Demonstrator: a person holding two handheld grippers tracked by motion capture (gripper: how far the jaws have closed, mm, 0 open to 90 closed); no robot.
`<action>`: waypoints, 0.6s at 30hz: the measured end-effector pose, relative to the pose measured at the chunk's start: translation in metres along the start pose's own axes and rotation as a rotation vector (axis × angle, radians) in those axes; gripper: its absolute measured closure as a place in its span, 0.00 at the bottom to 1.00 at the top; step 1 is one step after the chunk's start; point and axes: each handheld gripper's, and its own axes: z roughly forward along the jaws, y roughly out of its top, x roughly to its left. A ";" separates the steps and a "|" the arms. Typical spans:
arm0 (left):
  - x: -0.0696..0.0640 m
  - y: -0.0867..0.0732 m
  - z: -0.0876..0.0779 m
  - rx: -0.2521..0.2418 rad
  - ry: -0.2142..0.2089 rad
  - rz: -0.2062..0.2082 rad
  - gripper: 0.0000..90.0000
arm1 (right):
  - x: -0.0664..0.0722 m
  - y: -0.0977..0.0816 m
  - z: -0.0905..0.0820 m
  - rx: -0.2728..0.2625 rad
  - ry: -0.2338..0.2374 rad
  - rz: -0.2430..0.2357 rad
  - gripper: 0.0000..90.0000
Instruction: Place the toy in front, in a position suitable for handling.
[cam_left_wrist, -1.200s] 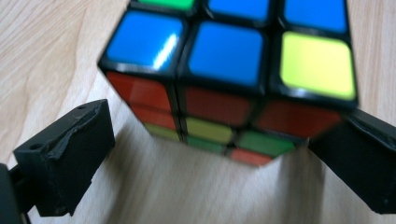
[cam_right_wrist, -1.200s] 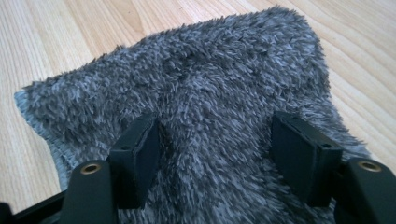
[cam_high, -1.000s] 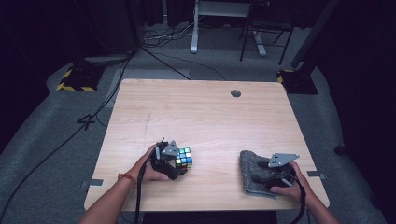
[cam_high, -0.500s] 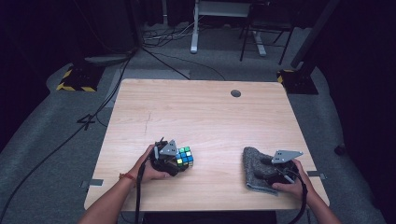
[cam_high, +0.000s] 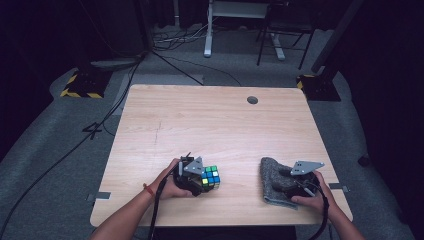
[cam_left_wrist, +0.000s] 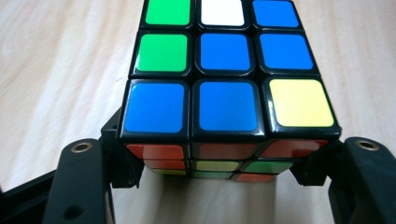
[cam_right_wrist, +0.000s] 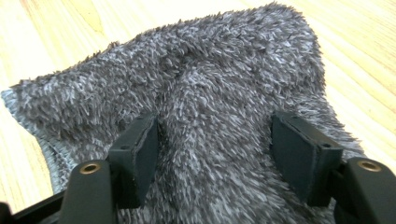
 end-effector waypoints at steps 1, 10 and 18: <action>-0.001 0.002 0.002 -0.002 -0.004 0.007 0.37 | 0.000 0.000 0.000 0.000 0.000 0.000 0.37; 0.002 0.005 0.007 -0.004 0.003 0.015 0.37 | -0.021 0.015 0.016 0.026 -0.026 0.049 0.25; 0.010 0.009 0.009 0.018 0.007 0.022 0.37 | -0.029 0.028 0.023 0.045 0.013 0.015 0.49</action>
